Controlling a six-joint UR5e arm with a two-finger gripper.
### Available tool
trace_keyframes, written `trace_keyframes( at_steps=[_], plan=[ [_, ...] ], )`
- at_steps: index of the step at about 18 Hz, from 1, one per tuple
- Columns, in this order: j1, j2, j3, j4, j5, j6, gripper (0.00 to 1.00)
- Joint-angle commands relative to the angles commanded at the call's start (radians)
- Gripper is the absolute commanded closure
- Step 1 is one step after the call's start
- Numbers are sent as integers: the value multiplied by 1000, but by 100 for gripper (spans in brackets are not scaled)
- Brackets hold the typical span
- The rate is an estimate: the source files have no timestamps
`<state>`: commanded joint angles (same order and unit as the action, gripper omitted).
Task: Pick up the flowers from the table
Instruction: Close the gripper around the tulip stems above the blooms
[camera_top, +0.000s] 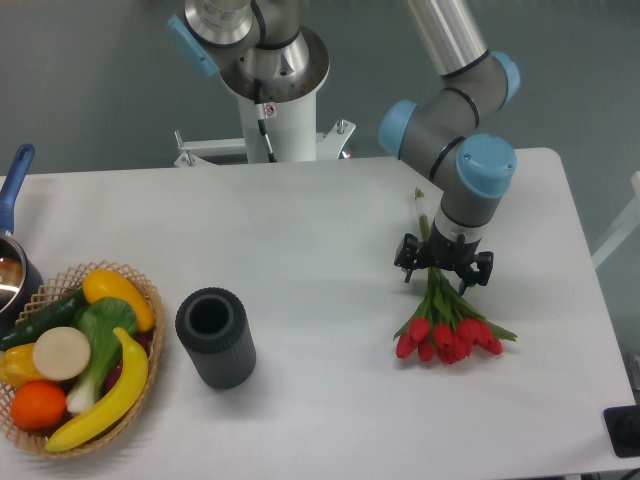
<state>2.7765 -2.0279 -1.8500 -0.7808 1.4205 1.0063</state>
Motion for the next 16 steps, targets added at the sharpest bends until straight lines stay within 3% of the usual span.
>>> trace_keyframes(
  at_steps=[10, 11, 13, 16],
  plan=[
    [0, -18, 6, 0, -3, 2, 3],
    [0, -17, 8, 0, -5, 0, 14],
    [2, -15, 8, 0, -6, 2, 19],
    [2, -15, 8, 2, -6, 0, 41]
  ],
)
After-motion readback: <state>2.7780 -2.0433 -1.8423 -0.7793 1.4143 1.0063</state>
